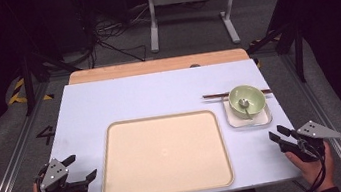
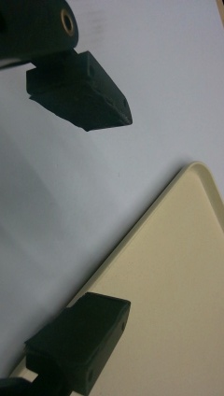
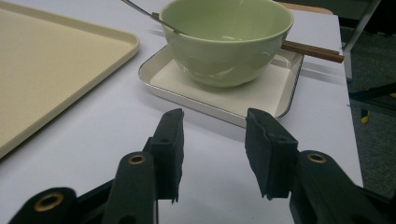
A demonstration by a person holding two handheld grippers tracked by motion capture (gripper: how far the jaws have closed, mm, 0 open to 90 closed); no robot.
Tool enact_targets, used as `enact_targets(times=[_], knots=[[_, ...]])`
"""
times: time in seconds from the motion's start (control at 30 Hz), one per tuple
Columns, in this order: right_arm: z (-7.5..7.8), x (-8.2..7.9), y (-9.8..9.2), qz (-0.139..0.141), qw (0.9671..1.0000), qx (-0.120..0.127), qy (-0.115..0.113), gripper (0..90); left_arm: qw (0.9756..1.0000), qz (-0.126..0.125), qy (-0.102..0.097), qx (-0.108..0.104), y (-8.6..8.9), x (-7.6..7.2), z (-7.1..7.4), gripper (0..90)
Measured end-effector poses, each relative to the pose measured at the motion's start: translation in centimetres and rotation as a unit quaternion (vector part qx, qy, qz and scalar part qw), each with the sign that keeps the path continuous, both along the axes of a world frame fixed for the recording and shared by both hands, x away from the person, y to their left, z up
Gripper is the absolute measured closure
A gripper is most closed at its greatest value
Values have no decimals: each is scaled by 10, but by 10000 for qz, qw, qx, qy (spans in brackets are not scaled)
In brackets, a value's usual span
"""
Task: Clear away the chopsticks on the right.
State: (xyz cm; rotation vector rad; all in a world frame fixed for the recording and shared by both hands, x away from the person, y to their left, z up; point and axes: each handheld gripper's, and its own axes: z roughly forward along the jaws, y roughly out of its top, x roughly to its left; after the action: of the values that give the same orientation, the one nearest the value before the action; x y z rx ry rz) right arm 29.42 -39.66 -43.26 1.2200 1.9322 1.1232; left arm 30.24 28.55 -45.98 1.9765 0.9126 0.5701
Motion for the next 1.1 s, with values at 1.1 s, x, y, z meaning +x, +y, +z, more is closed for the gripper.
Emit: enact_targets(times=[1.1], knots=[[42, 145, -38, -277, 9988, 90, 402, 900, 9996, -16, 135, 232, -5, 3, -2, 135]])
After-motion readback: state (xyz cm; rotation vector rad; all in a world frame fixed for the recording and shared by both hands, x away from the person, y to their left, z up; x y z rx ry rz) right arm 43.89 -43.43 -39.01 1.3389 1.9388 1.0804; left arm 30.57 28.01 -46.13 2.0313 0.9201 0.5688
